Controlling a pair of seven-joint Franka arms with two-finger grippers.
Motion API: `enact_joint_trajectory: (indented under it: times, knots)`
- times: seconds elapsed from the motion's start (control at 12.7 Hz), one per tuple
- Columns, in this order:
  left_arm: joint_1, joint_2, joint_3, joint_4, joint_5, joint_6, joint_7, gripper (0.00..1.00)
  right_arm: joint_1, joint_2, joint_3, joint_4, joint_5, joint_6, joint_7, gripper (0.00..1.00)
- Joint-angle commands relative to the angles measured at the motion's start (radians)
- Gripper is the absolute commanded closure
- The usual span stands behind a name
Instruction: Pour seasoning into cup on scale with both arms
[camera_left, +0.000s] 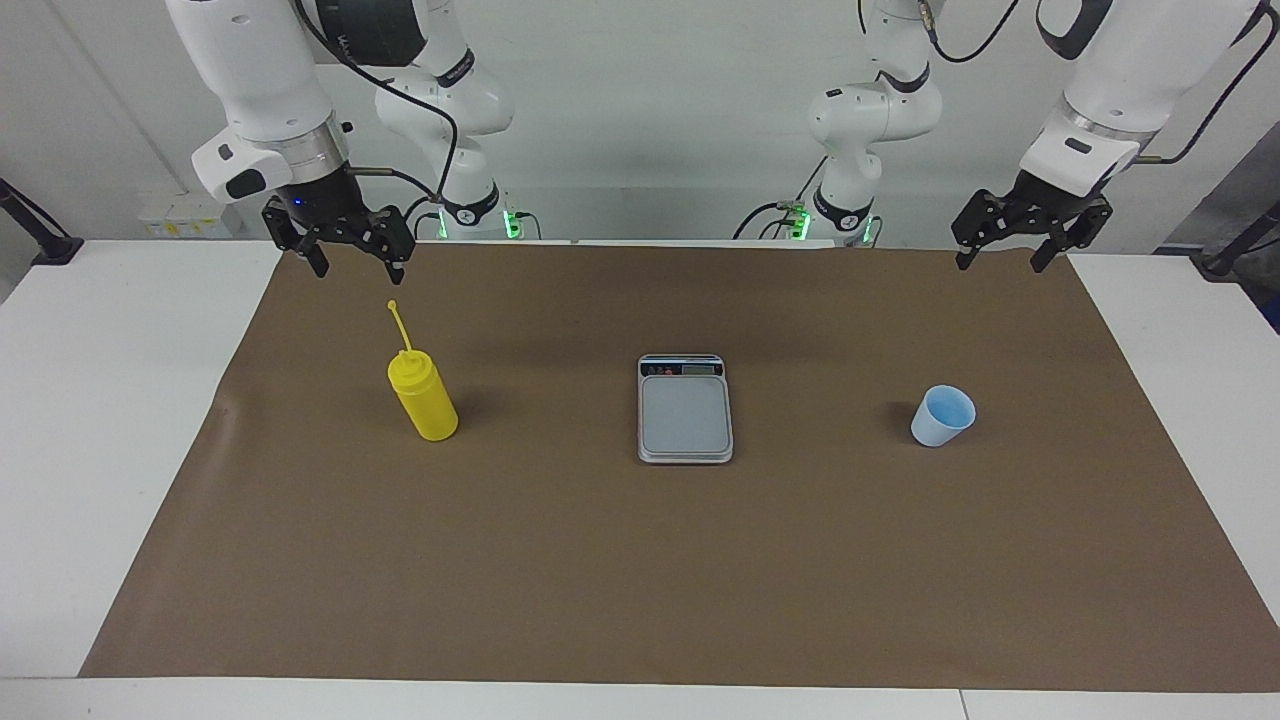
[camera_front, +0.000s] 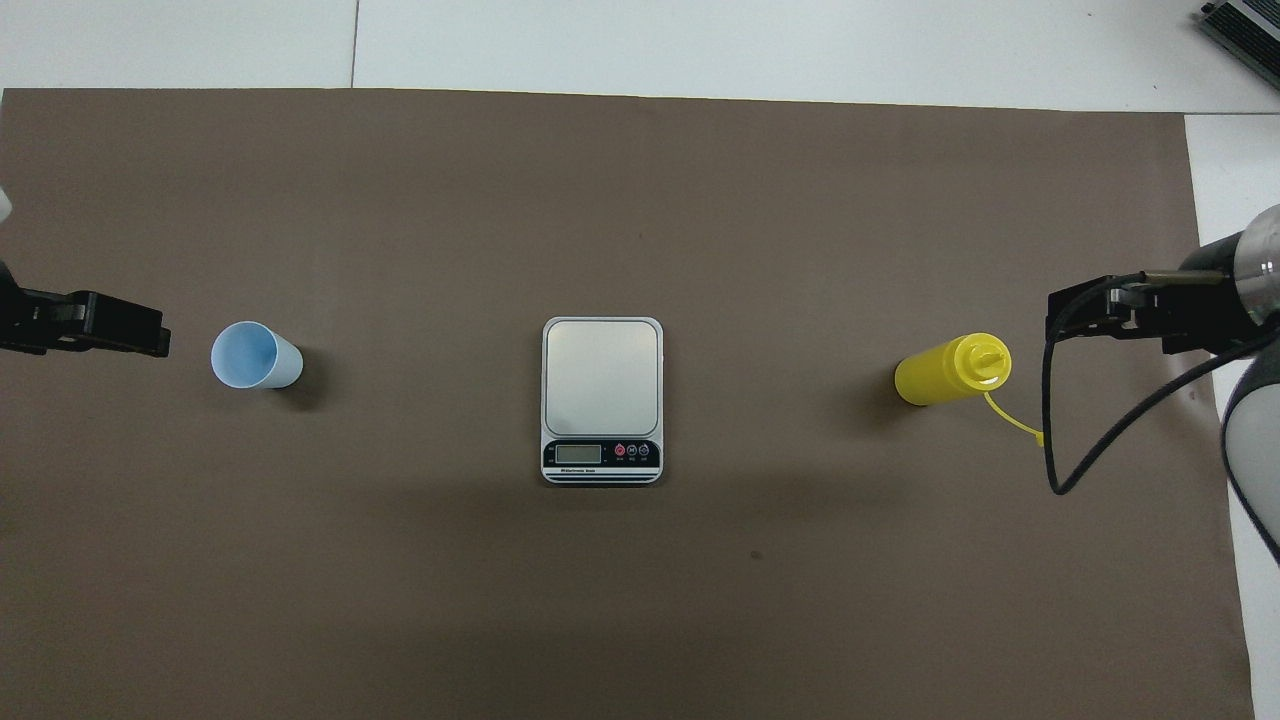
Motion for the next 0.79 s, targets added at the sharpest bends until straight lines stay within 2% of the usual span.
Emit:
enact_joint_trajectory:
  times: [0.0, 0.71]
  knots:
    - [-0.010, -0.019, 0.007, -0.014, -0.008, -0.013, 0.003, 0.00, -0.015, -0.014, 0.005, -0.016, 0.023, -0.002, -0.025, 0.00]
    - [-0.007, -0.022, 0.009, -0.020, -0.008, -0.012, 0.014, 0.00, -0.015, -0.014, 0.005, -0.016, 0.023, -0.003, -0.025, 0.00]
